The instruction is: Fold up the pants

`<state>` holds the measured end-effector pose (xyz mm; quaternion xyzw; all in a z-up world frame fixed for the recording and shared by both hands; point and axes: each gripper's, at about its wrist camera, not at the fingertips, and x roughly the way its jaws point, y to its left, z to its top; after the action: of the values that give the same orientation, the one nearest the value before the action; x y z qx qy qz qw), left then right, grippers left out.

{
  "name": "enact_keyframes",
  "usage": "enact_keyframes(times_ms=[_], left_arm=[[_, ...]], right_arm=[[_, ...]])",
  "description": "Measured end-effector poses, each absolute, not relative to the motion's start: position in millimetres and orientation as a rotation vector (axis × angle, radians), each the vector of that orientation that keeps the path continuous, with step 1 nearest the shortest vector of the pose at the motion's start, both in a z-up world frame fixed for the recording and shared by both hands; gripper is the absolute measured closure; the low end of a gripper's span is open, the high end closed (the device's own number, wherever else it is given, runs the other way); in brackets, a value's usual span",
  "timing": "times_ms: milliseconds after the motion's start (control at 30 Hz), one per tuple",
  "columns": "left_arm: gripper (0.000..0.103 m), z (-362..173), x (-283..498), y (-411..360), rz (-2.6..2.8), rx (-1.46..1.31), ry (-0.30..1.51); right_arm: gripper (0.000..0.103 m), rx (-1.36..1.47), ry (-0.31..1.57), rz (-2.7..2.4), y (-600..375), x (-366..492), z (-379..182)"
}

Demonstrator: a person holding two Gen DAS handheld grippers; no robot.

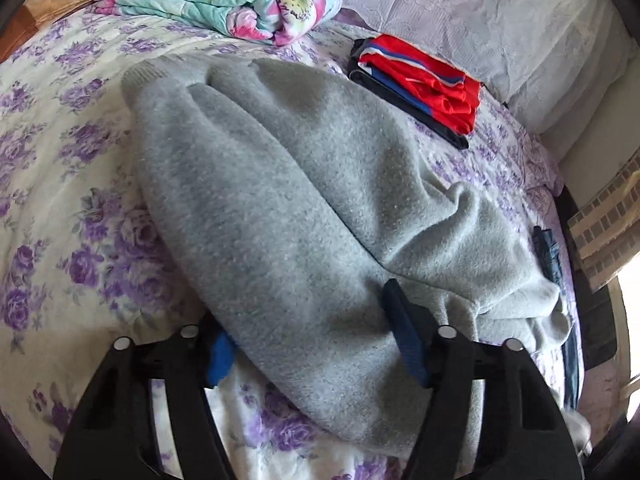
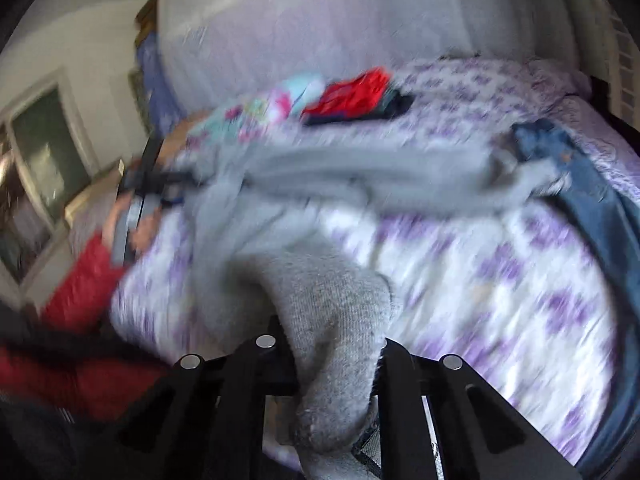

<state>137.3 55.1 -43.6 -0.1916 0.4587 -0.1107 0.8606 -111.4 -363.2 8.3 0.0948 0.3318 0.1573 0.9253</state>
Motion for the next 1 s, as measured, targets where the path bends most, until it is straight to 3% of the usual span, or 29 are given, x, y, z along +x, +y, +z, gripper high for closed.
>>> enact_keyframes(times_ms=[100,133,167,267,433,567,700,733,767,800,867,900,933,967,1000], left_arm=[[0.040,-34.8,130.5,61.1,-0.272,-0.452,0.955],[0.030,-31.2,127.9,62.1,-0.277,-0.458,0.947],[0.018,-29.3,125.7,62.9,-0.270,-0.452,0.940],[0.011,-26.4,113.8,72.6,-0.217,-0.410,0.919],[0.010,-41.6,122.7,99.0,-0.232,-0.450,0.960],[0.010,-40.7,136.7,80.9,-0.201,-0.380,0.936],[0.010,-50.2,160.1,60.8,-0.192,-0.356,0.949],[0.017,-50.7,161.8,61.7,-0.201,-0.377,0.951],[0.039,-50.5,161.7,64.2,-0.237,-0.420,0.956],[0.046,-49.8,160.2,66.6,-0.262,-0.453,0.963],[0.072,-41.2,150.0,75.4,-0.264,-0.471,0.937],[0.075,-36.9,145.8,77.8,-0.272,-0.464,0.924],[0.078,-30.8,139.3,82.3,-0.282,-0.471,0.909],[0.079,-25.9,134.4,85.4,-0.287,-0.479,0.901],[0.080,-17.0,126.6,90.1,-0.293,-0.488,0.888]], right_arm=[[0.081,0.361,0.696,0.239,-415.7,-47.4,16.9],[0.074,0.388,0.749,0.198,-430.7,-23.6,11.2],[0.055,0.394,0.813,0.151,-442.5,-4.2,4.5],[0.025,0.433,0.853,-0.015,-468.1,4.6,-3.1],[0.020,0.622,0.630,-0.085,-517.0,-73.7,16.4],[0.020,0.597,0.717,0.073,-472.2,-107.1,6.0],[0.020,0.669,0.852,0.284,-409.0,-97.2,-38.7],[0.020,0.705,0.875,0.301,-403.6,-87.0,-51.7],[0.020,0.733,0.873,0.285,-403.6,-78.6,-60.0],[0.020,0.762,0.835,0.259,-409.0,-70.5,-63.1],[0.022,0.815,0.753,0.235,-425.2,-54.6,-60.2],[0.024,0.858,0.712,0.219,-436.5,-44.8,-59.4],[0.042,0.881,0.690,0.206,-444.6,-36.5,-58.9],[0.072,0.896,0.677,0.182,-452.5,-31.6,-58.5],[0.081,0.904,0.672,0.152,-459.1,-29.8,-55.5]])
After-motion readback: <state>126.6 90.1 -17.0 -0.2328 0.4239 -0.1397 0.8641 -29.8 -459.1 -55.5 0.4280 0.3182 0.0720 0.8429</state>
